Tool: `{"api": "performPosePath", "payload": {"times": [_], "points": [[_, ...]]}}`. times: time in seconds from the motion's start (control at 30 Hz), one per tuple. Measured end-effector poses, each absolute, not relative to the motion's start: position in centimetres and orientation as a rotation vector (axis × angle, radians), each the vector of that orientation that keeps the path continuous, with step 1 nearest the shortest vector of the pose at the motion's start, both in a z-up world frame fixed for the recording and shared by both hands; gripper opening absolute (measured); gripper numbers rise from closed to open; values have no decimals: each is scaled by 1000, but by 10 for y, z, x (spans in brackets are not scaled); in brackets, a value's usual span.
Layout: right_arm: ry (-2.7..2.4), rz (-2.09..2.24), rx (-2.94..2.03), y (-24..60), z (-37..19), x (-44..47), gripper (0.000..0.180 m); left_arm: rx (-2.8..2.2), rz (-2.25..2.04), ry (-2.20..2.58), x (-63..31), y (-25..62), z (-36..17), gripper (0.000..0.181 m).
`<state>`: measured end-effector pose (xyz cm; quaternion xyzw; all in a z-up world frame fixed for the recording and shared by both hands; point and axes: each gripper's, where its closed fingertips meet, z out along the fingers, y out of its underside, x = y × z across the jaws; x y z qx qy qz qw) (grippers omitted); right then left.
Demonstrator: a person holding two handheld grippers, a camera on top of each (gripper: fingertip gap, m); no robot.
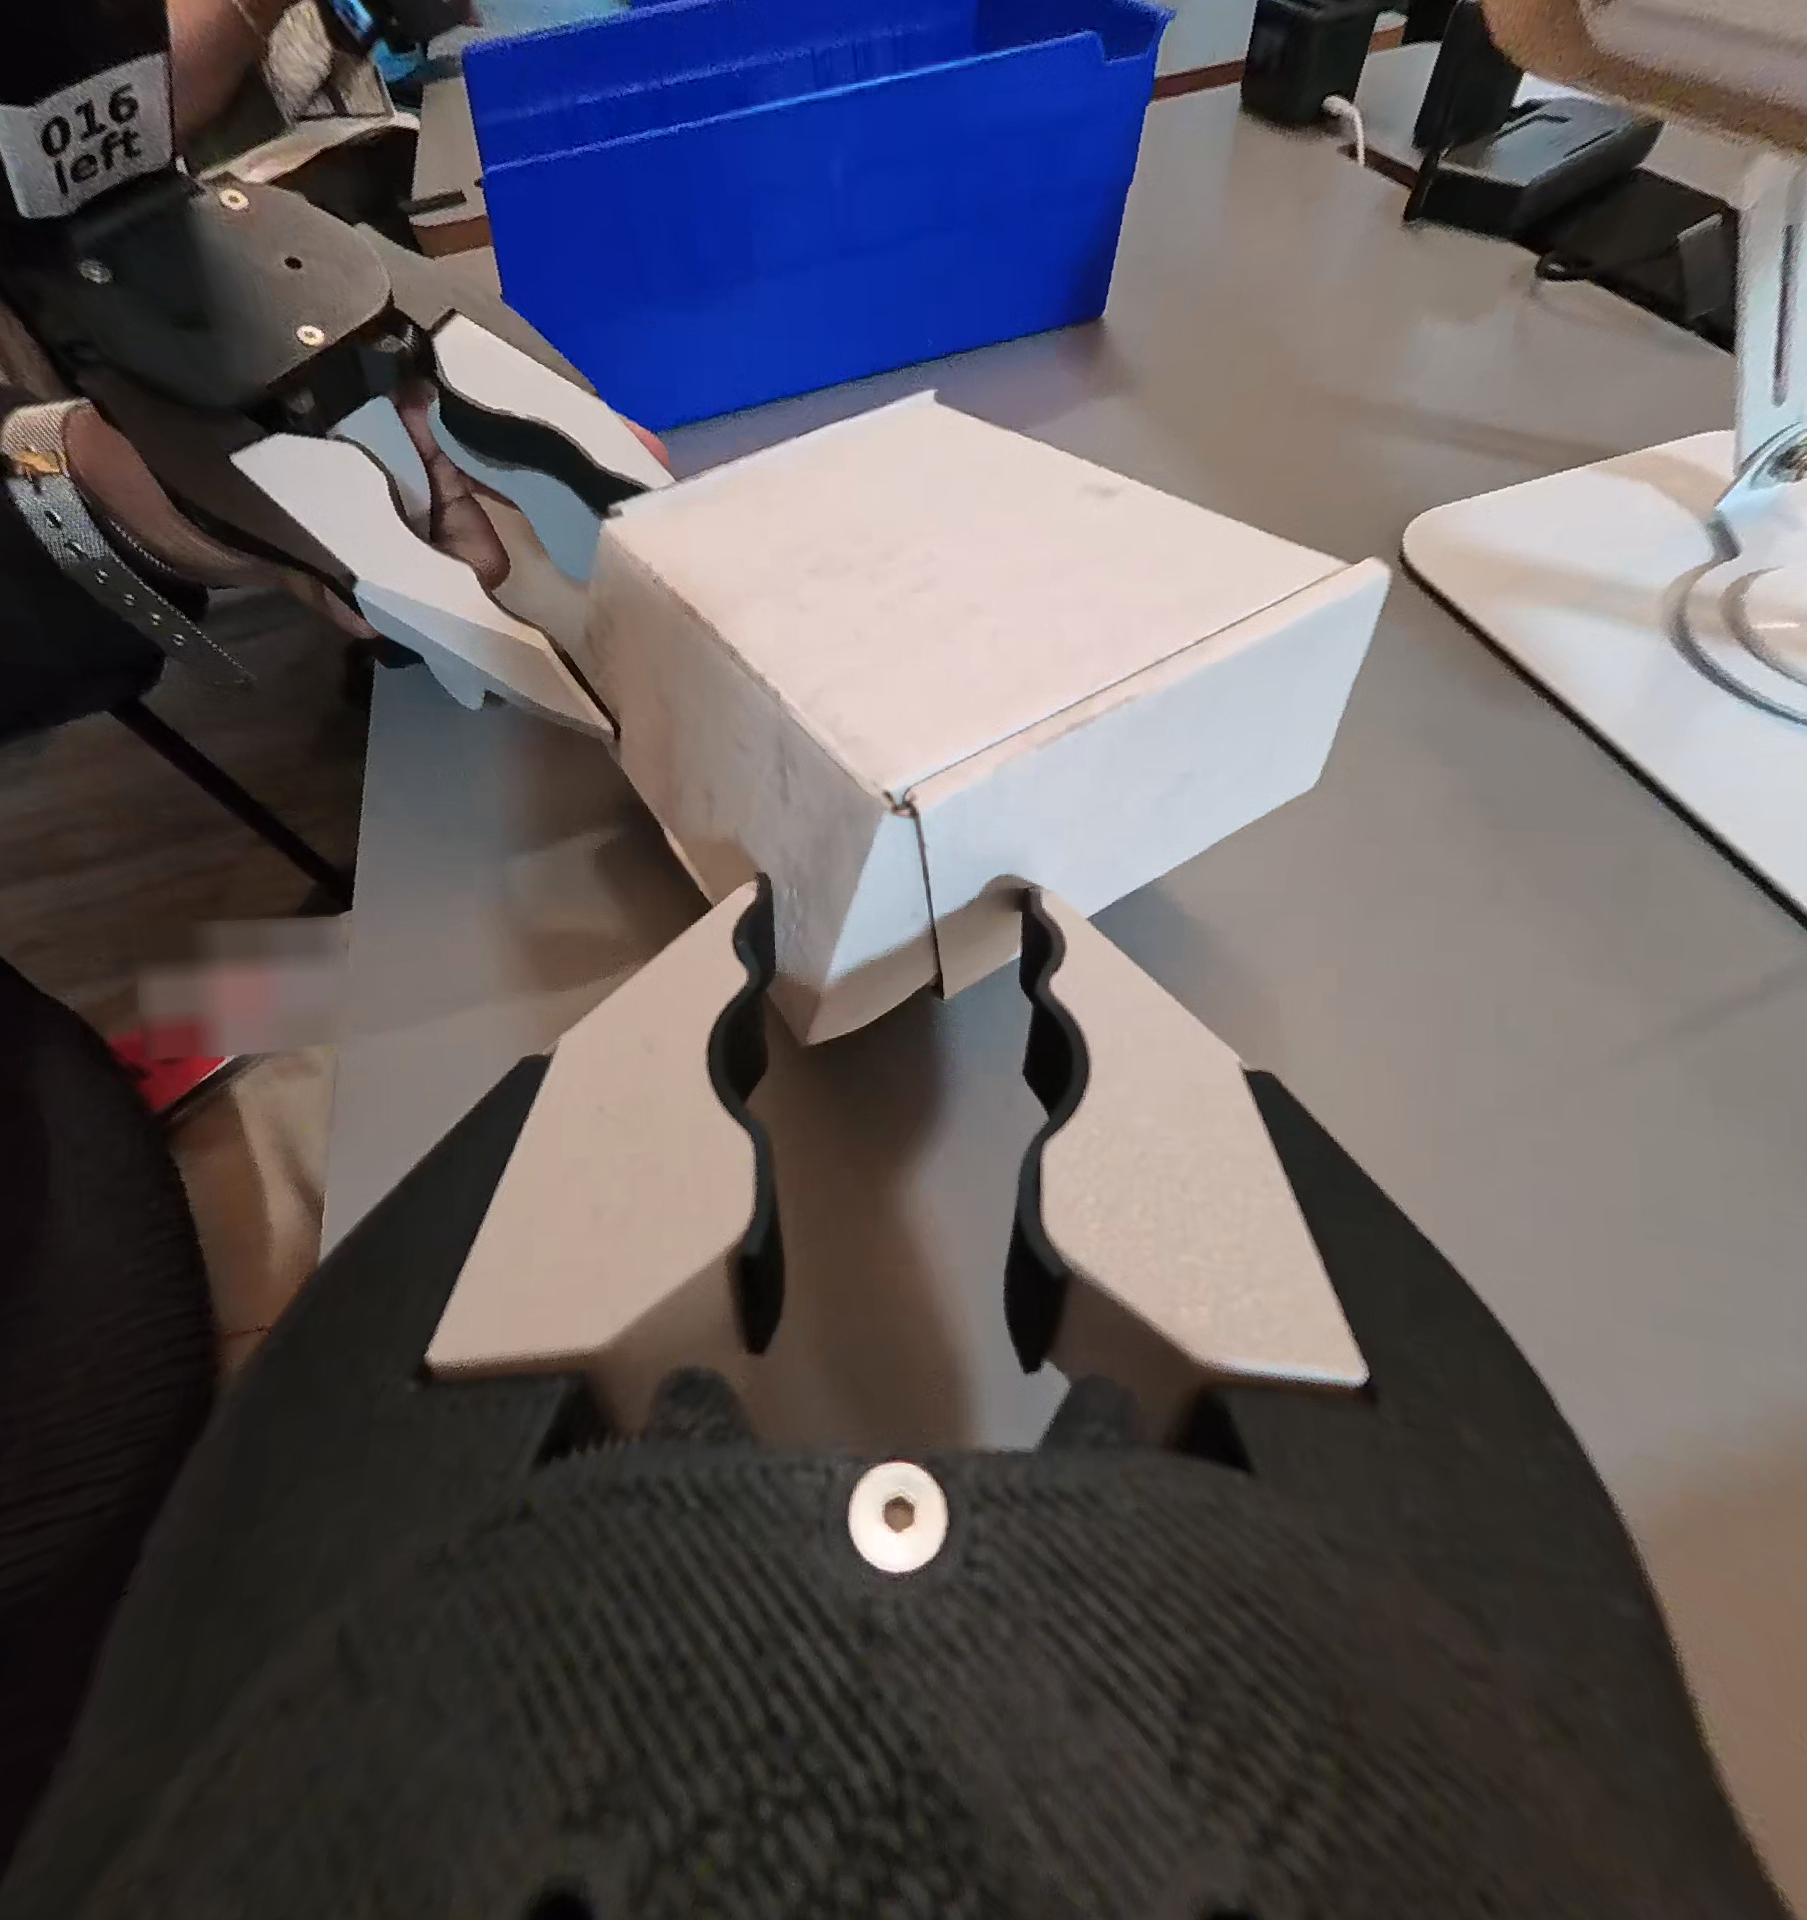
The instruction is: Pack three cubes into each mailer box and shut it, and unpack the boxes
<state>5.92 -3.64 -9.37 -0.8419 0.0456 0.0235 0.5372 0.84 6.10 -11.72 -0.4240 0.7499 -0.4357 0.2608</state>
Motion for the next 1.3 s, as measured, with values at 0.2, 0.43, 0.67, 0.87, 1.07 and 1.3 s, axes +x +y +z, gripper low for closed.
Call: {"api": "performPosePath", "payload": {"times": [0.2,0.43,0.67,0.87,1.07,1.3], "points": [[112,43,-1999,-37,-94,62,44,-1128,-1160,2007,10,63,-114,63],[111,39,-1946,-37,-83,63,38,-1158,-1212,1979,11,64,-110,59],[105,44,-1932,-37,-79,62,35,-1166,-1231,1974,10,65,-109,55],[101,92,-1909,-38,-77,59,36,-1159,-1271,1996,6,64,-110,55],[75,270,-1974,-44,-98,46,38,-1191,-1335,2077,-6,65,-116,54],[-158,363,-2195,-54,-135,3,57,-1062,-1107,2268,-27,70,-141,49]]}}
